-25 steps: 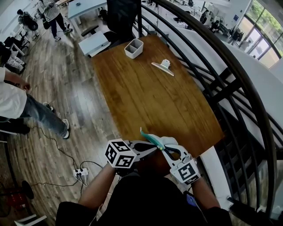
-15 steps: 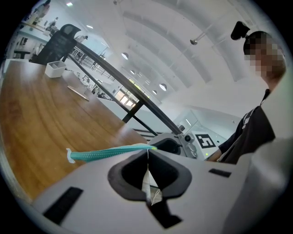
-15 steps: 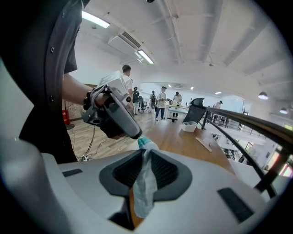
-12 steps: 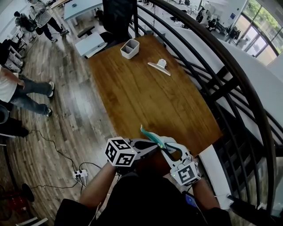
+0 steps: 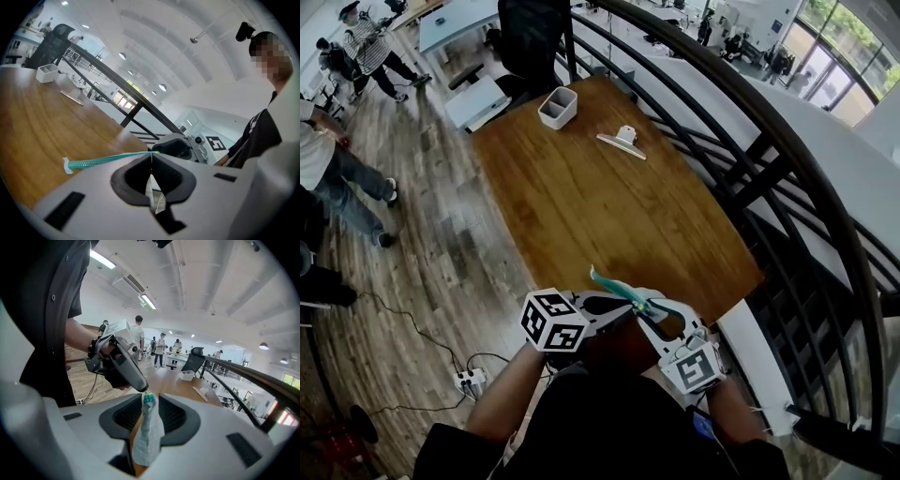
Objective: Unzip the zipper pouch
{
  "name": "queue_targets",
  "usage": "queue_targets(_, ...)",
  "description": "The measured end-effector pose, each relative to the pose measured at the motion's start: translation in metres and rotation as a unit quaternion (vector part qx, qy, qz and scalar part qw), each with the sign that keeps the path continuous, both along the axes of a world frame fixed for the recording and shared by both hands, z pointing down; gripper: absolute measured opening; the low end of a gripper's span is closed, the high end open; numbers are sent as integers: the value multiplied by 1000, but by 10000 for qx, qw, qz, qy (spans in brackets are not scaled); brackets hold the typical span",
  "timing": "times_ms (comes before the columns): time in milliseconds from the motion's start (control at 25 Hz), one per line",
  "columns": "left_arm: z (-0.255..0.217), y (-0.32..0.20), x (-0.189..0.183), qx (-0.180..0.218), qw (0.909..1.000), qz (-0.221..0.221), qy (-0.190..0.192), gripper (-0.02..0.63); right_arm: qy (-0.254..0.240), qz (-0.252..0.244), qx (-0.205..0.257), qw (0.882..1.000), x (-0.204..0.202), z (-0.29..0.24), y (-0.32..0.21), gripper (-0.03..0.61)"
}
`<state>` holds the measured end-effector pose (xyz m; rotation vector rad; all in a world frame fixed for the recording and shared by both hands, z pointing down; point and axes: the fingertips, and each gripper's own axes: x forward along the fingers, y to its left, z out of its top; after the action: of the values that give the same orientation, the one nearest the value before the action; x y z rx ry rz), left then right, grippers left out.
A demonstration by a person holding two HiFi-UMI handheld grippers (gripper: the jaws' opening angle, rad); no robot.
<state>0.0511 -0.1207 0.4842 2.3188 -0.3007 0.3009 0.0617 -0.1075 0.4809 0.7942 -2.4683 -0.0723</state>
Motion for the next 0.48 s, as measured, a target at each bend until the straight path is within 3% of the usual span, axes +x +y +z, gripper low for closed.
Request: queue_targets(480,-2,0,1,4,10000,-2,-24,14,-3,18,69,10000,0,1,7,37)
